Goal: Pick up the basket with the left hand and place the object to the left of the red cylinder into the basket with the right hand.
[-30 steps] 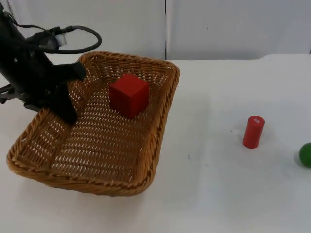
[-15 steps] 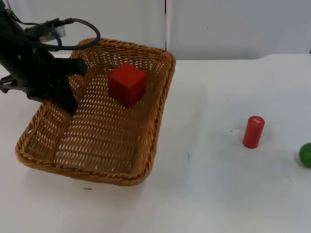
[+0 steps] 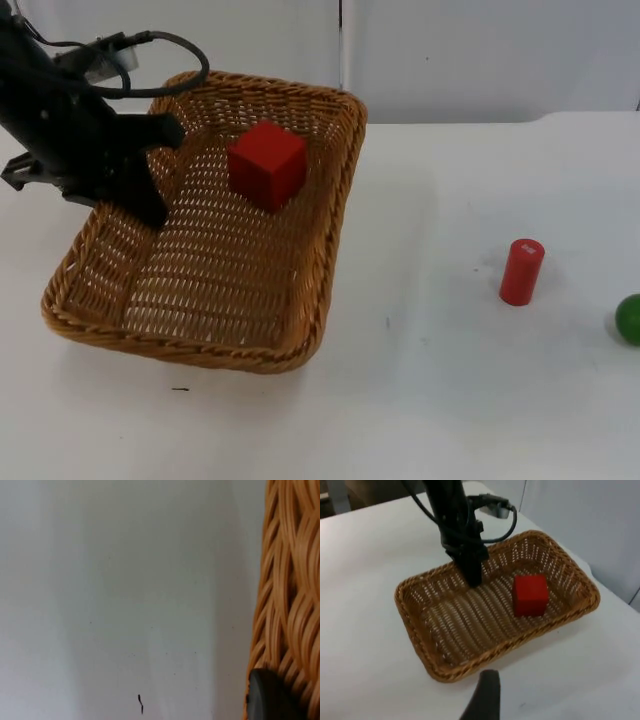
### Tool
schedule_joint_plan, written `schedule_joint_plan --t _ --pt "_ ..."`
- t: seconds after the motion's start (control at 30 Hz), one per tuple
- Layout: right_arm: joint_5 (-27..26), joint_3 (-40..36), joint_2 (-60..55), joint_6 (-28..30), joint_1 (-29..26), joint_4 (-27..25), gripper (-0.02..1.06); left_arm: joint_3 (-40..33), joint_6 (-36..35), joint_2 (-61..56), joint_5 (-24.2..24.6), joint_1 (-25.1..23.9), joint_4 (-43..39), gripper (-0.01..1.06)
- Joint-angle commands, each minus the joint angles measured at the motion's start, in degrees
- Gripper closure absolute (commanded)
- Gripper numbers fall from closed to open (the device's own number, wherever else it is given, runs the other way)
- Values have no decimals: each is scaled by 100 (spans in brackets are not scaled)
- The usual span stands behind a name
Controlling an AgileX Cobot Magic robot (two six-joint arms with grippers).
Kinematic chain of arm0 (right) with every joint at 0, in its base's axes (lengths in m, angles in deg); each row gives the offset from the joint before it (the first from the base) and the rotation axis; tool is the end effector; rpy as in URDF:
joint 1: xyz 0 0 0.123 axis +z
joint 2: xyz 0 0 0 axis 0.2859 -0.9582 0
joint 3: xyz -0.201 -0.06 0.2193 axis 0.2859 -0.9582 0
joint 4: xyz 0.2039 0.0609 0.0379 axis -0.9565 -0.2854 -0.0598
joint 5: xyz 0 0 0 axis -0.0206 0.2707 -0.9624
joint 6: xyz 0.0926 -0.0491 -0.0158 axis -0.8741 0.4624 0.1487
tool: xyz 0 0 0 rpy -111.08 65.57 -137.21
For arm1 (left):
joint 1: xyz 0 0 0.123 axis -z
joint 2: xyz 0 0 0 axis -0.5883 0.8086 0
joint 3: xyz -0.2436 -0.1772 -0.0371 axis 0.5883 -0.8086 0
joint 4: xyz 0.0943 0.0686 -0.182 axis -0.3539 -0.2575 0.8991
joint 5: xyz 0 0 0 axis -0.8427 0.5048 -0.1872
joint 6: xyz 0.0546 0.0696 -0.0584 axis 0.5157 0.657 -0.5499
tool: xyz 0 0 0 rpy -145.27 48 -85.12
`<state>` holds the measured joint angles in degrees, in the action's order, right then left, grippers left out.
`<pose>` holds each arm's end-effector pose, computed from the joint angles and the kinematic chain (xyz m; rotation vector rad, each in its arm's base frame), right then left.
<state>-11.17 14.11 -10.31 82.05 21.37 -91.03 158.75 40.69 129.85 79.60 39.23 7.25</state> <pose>0.0969 0.0974 0.3815 -1.0015 1.7906 0.4191 0.3724 -0.0628 0.1800 0.2217 2.8615 -0.5929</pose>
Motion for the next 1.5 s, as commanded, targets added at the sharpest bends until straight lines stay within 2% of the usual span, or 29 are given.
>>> schedule_joint_plan --t 0.0,0.13,0.3,0.67,0.9,1.37,1.43,1.47 --pt "-15 241 -66 -56 -15 -12 30 34 18 -61 32 3 223 105" --pt "308 1002 -648 -70 -15 -12 33 34 66 -61 19 3 223 105" --pt "308 1228 -939 -70 -15 -12 33 34 182 -57 -57 3 238 105" --pt "320 1224 -1056 -45 -15 -12 33 518 277 793 283 -272 454 105" --pt "323 1224 -1056 5 -15 -12 33 716 339 1230 328 -351 431 105" --pt "313 1224 -1056 69 -15 -12 33 717 418 1257 328 -392 413 105" --pt "326 1224 -1056 69 -15 -12 33 717 430 1257 328 -392 413 95" --pt "326 1224 -1056 69 -15 -12 33 717 430 1257 328 -392 413 86"
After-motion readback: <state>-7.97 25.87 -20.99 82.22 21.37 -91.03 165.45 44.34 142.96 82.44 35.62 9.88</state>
